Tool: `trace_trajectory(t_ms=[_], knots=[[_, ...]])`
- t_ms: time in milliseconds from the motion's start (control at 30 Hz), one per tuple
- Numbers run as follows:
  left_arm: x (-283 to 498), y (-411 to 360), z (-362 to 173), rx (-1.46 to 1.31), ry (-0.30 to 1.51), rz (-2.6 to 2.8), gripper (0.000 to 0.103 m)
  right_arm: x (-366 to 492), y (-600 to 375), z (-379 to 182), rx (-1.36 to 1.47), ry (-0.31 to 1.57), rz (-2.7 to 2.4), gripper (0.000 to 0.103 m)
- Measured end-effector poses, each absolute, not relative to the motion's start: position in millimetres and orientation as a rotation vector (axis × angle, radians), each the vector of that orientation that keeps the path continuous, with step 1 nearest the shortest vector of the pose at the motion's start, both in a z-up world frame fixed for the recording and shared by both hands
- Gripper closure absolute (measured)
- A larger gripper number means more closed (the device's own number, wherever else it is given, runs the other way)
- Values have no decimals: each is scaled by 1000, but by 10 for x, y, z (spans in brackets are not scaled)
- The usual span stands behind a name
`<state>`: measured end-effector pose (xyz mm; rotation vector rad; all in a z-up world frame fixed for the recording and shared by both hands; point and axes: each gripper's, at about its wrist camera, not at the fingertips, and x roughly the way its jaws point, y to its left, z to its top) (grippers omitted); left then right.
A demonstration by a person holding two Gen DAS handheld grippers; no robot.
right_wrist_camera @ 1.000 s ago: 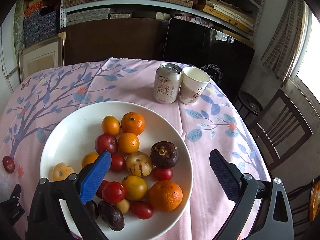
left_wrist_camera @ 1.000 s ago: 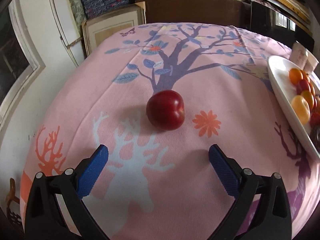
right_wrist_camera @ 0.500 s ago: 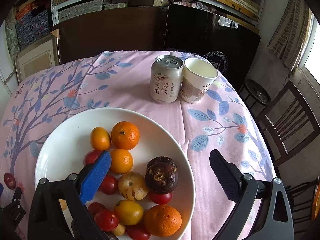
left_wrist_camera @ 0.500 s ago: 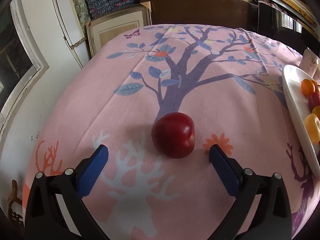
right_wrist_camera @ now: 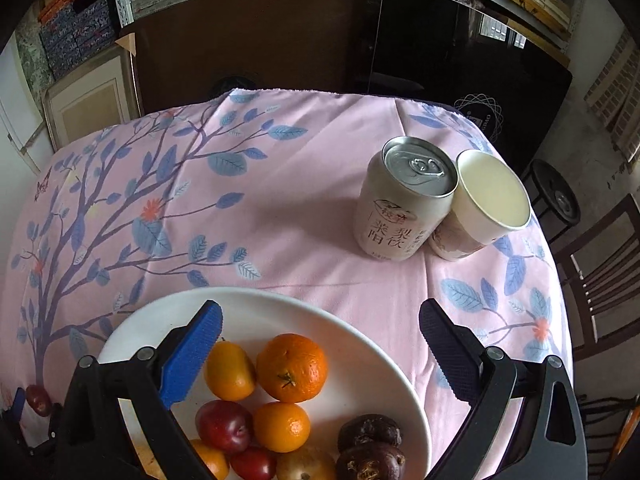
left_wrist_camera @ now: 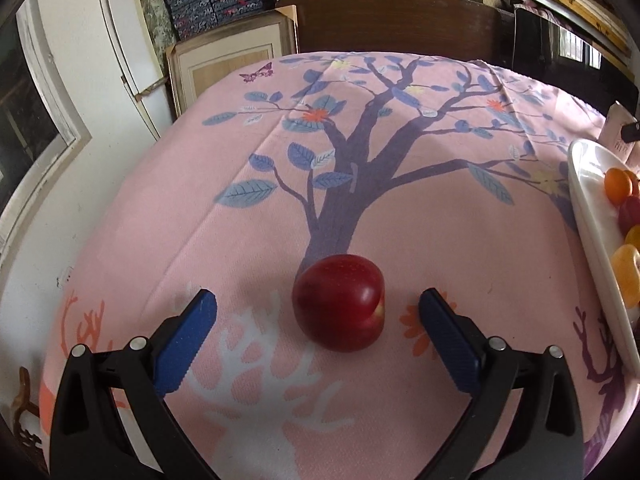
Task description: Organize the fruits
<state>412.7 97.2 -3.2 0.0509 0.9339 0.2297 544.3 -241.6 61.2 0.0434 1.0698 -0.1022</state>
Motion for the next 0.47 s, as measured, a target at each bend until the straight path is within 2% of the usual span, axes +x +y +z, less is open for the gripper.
trace_trajectory(t_ms=[233,467], knots=[[4133,1060,-55,-13,944,196,4,5108,-2440,472,46,1069,-126,4],[4136,1071,-63,-14,941,183,4,4504,-2431,566,78,999,-96,4]])
